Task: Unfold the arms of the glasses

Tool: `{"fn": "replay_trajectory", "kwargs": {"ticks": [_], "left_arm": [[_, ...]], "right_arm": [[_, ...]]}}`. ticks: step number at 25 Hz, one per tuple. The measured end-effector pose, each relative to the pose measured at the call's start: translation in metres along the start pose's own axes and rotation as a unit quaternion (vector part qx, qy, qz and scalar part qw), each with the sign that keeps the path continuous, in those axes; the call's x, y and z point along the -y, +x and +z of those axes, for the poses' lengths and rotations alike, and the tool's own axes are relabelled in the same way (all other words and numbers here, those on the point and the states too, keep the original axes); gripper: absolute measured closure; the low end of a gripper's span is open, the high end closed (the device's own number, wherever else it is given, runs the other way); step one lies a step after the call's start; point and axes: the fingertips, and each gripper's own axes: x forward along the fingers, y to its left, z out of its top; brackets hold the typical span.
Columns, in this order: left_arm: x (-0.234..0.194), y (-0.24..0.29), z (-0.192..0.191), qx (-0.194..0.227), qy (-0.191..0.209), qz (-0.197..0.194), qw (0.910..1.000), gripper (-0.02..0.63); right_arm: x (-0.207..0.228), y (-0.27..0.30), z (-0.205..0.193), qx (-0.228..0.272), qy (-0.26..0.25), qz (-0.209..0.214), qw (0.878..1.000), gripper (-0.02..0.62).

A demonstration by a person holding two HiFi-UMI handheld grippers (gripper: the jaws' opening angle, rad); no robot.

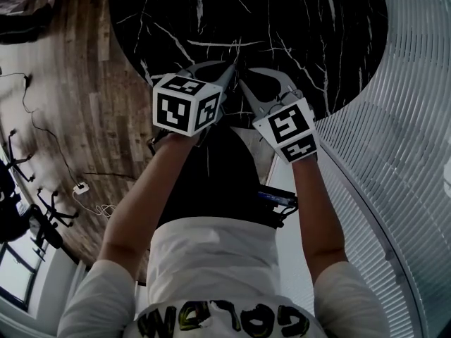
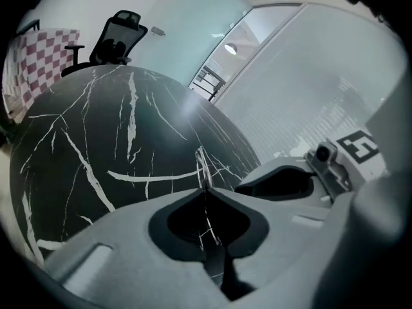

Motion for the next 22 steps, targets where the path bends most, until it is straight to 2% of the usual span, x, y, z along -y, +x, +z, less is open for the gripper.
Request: {"fn": "replay_trajectory", "kwargs": {"ticks": [4,7,12,22], "left_arm": [[-0.003,0.0,0.0,-0.005,-0.002,0.005,1.0,0.596],[-0.004,0.001,0.001,-0.009,-0.003,0.008,0.9999,0.595],[-0.003,0.0,0.0,-0.017,-0.002,0.01,0.9998,0.595],[-0.003,-0.005,-0.004,-0.039,0.022,0.019,0.9988,0.597]], "right_arm": [[-0.014,0.008,-0.025,-0.058,-0.058,-0.005,0.997,0.538],[-0.017,0.015,-0.038,-0.08,-0.08,-0.009,0.994,0.54],[-0.017,0.025,-0.046,-0.098,-0.111,-0.02,0.989,0.568],[0.001,0.011,-0.052,-0.112,-0.141,-0.06,0.982,0.581]]}}
